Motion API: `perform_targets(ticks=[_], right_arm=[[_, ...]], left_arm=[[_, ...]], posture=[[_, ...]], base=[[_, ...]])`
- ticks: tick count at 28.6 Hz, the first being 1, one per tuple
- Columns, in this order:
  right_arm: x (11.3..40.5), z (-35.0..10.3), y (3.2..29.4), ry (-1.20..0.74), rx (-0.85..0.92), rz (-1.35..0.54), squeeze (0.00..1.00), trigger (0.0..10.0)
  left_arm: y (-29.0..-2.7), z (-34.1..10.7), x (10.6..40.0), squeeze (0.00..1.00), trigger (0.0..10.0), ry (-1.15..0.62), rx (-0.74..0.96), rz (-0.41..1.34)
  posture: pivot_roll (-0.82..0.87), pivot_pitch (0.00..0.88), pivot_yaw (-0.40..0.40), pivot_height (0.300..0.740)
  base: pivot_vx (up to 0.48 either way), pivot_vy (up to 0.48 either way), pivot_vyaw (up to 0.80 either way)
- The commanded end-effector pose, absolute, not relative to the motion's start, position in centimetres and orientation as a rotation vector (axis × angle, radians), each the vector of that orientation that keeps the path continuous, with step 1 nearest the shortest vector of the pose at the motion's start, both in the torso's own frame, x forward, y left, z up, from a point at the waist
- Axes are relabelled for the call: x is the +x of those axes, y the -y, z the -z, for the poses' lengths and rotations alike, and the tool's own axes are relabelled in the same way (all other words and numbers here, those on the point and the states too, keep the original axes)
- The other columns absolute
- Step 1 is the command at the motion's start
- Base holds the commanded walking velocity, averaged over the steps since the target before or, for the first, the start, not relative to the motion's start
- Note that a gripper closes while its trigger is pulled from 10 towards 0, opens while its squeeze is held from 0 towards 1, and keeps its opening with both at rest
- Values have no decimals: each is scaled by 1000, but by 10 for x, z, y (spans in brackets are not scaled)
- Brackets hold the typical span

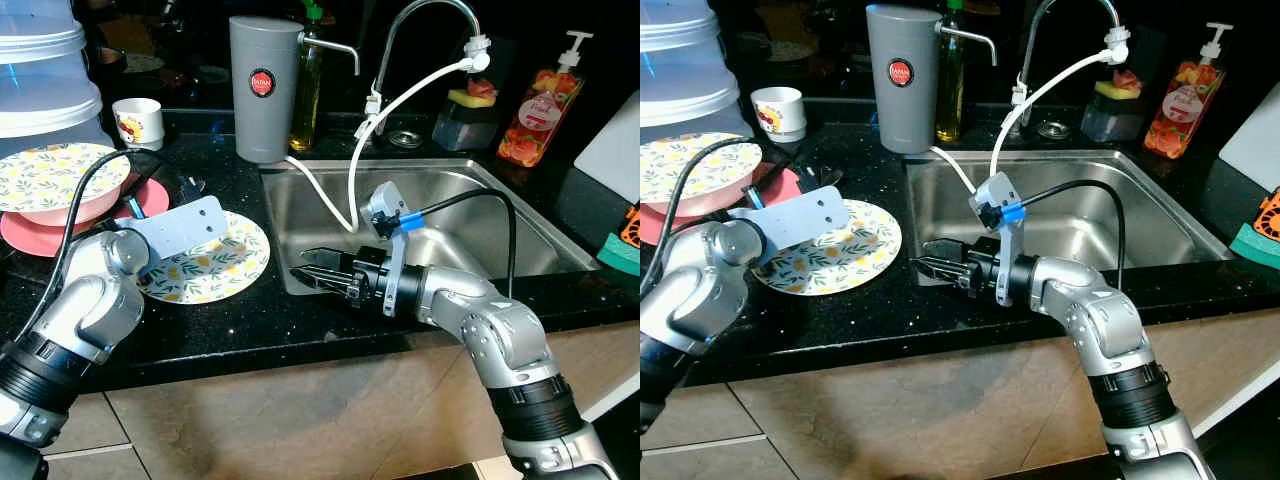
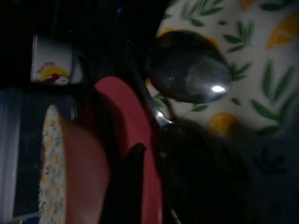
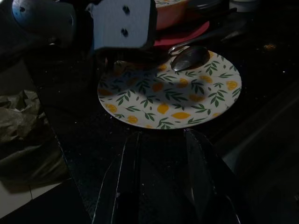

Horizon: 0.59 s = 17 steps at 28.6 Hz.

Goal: Kitchen organization

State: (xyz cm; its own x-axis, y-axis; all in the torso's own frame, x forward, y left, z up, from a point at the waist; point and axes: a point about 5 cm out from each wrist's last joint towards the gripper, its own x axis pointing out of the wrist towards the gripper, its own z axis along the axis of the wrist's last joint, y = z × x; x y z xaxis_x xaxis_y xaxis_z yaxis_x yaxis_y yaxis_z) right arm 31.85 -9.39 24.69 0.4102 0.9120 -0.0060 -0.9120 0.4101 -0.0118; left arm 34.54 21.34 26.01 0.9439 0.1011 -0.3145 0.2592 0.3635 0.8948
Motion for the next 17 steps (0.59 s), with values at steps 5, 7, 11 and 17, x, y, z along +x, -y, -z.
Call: perform_targets(ticks=[5, 7, 11, 17], right_arm=[[318, -244, 96, -15, -18, -1151, 0, 10000], [318, -244, 96, -14, -18, -1152, 0, 10000], [318, -244, 96, -14, -18, -1154, 0, 10000], [315, -243, 97, -31, -28, -1180, 0, 10000]], left_arm=[[-209, -257, 344, 1000, 10000, -358, 1094, 133], [-207, -257, 344, 1000, 10000, -357, 1074, 139], [-204, -260, 343, 1000, 10000, -353, 1070, 140], [-200, -267, 333, 82, 10000, -364, 1181, 209]], posture=[[-20, 110, -75, 740], [-20, 110, -75, 740], [-21, 109, -74, 740], [-20, 110, -73, 740]], base=[[0, 0, 0], [0, 0, 0], [0, 0, 0], [0, 0, 0]])
